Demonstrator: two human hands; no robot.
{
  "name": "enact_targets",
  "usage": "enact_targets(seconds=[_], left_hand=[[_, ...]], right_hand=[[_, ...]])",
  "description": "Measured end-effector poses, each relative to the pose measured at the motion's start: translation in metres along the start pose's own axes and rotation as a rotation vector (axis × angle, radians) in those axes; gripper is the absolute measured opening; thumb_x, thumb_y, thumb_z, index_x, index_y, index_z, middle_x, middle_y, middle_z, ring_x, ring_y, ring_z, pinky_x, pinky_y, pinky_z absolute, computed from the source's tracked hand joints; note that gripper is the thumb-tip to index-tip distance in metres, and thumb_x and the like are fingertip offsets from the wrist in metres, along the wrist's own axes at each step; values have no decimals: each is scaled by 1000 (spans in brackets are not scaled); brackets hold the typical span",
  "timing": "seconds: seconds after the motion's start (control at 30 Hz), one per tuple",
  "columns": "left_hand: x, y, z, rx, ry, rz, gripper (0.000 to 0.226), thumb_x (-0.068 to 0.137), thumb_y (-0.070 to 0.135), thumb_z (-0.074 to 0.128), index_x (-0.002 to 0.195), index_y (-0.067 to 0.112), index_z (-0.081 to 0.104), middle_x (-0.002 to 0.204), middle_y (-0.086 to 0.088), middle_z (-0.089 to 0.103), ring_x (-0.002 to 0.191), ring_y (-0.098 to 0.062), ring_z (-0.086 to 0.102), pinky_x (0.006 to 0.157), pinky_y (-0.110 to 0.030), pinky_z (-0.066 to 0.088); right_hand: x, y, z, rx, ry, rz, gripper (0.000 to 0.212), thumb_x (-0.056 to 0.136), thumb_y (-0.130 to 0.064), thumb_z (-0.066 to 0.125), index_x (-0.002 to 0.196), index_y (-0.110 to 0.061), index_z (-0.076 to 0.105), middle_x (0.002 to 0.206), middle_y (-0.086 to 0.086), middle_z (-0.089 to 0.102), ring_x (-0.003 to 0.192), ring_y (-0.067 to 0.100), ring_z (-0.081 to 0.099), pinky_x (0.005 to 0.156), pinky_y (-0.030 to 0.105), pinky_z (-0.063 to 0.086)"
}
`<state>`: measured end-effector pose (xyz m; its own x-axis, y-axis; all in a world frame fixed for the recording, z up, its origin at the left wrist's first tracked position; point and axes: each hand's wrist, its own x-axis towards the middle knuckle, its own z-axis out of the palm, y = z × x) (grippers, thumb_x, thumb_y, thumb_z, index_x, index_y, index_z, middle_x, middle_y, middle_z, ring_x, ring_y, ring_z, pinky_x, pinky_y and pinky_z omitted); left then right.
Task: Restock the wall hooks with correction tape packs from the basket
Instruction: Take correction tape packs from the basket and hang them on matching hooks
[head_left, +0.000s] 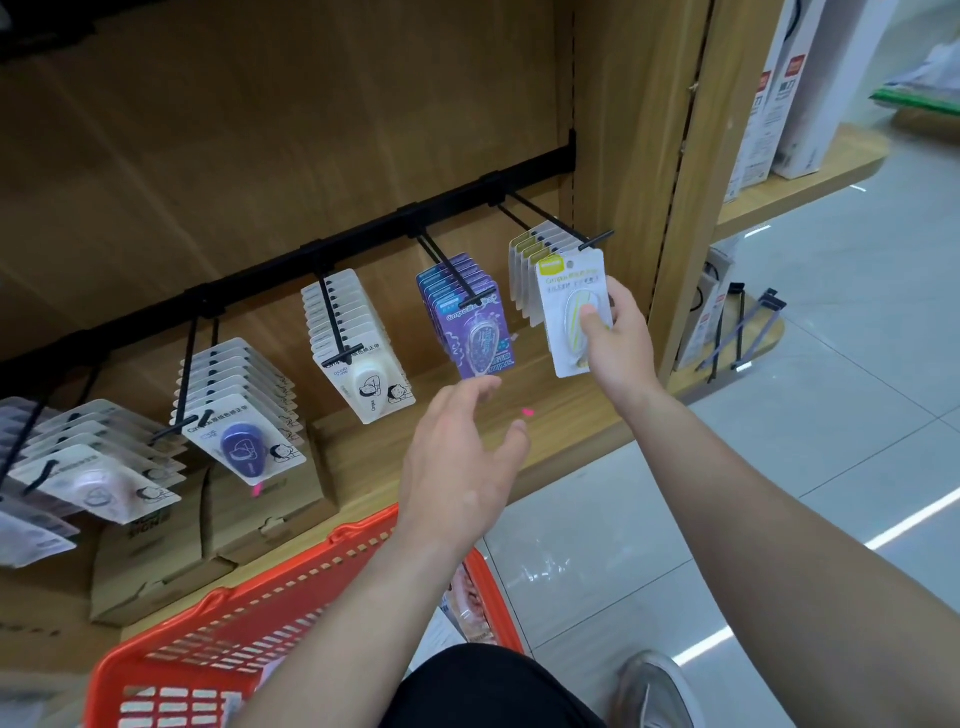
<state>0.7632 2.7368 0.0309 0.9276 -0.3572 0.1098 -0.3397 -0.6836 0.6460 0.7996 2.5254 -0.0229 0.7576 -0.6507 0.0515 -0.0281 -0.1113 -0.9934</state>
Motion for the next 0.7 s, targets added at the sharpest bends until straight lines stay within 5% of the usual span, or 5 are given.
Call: enact_targets(seconds=[0.1, 0.23, 0.33, 0.53, 0.7], left_hand=[[-1, 0, -3, 3, -4, 4, 43, 93, 36, 66, 135, 33, 56, 130, 17, 58, 121, -5, 53, 100, -28, 44], [0, -1, -2, 9, -5, 5, 44, 94, 36, 66, 137, 33, 56, 130, 17, 57, 122, -4, 53, 100, -26, 43], [2, -2, 1, 4, -7, 5, 44, 93, 35, 67, 136, 32, 57, 129, 16, 58, 121, -6, 54, 97, -24, 41], [7, -4, -3, 44, -22, -18, 46, 93, 38, 66, 138, 31, 58, 132, 11, 58, 122, -11, 54, 101, -30, 44], [3, -18, -25, 98, -51, -89, 51, 95, 40, 65, 143, 26, 54, 144, 4, 55, 134, -17, 50, 109, -33, 41]], right_hand=[[0, -2, 2, 21, 58, 21, 38, 105, -20, 46, 140, -34, 50, 113, -28, 61, 99, -14, 56, 72, 12, 44], [1, 2, 2, -15, 65, -16, 37, 104, -19, 47, 130, -45, 52, 112, -31, 63, 101, -14, 58, 87, 22, 48], [13, 4, 5, -69, 21, -33, 39, 102, -26, 45, 136, -40, 54, 124, -19, 67, 112, 1, 62, 93, 30, 54], [27, -4, 18, -430, -1, 97, 61, 96, -49, 40, 155, -33, 35, 135, 10, 58, 117, 32, 59, 98, 46, 52], [-31, -15, 22, -809, -186, 156, 57, 100, -49, 56, 146, -17, 47, 143, 16, 46, 130, 40, 49, 101, 46, 45]])
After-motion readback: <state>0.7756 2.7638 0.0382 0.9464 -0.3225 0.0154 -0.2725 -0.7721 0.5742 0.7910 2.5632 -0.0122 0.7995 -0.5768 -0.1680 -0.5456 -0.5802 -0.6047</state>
